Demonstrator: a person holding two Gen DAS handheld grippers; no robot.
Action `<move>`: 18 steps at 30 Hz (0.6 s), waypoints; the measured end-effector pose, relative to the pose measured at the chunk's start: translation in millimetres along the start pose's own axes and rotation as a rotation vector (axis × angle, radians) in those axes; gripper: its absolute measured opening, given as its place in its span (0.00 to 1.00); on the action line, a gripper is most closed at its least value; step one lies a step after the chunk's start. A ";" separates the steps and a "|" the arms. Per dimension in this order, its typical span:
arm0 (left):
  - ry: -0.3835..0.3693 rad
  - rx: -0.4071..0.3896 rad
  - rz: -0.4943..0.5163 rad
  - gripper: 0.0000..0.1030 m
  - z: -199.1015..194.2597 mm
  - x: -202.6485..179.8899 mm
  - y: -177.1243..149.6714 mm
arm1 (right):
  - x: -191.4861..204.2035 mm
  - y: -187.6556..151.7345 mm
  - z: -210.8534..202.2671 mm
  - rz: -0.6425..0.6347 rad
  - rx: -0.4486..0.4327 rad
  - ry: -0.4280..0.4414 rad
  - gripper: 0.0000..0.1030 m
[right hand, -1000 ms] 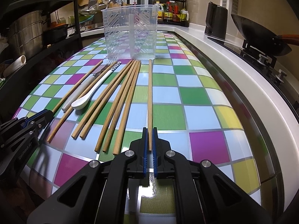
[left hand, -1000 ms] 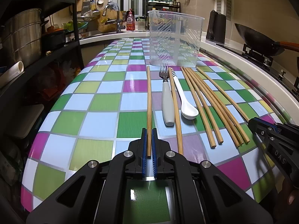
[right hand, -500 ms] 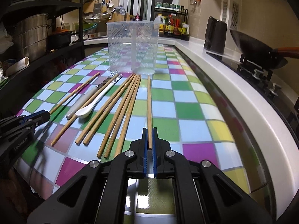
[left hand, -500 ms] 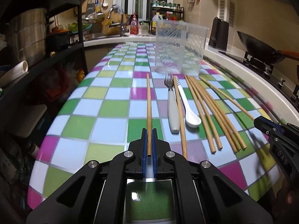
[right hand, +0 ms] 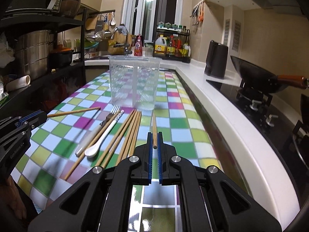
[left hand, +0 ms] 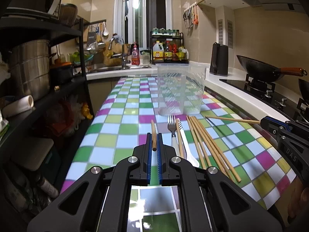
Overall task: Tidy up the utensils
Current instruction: 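Lift both held chopsticks and carry them toward the clear plastic container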
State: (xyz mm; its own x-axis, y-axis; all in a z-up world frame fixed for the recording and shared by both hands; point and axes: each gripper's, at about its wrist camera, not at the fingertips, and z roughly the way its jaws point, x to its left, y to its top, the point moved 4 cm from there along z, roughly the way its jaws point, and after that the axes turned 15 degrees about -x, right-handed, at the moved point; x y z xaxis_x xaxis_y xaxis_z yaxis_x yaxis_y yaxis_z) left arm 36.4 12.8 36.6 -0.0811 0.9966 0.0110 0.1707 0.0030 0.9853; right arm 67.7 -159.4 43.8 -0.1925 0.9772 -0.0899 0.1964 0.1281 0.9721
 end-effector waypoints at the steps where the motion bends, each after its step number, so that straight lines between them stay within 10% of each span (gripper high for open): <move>1: -0.001 -0.010 0.002 0.05 -0.1 0.2 3.8 | -0.5 4.0 -0.5 -0.002 -0.011 -0.005 0.04; 18: -0.018 -0.144 0.030 0.05 11.9 14.1 82.3 | -16.3 85.5 -2.0 -0.008 -0.180 -0.056 0.04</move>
State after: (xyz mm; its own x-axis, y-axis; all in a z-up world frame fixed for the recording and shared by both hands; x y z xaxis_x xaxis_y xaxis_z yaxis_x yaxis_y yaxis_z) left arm 61.0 28.1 115.8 -0.0599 0.9975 0.0387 0.0296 -0.0370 0.9989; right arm 85.7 -164.7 128.9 -0.1386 0.9848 -0.1044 0.0194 0.1081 0.9940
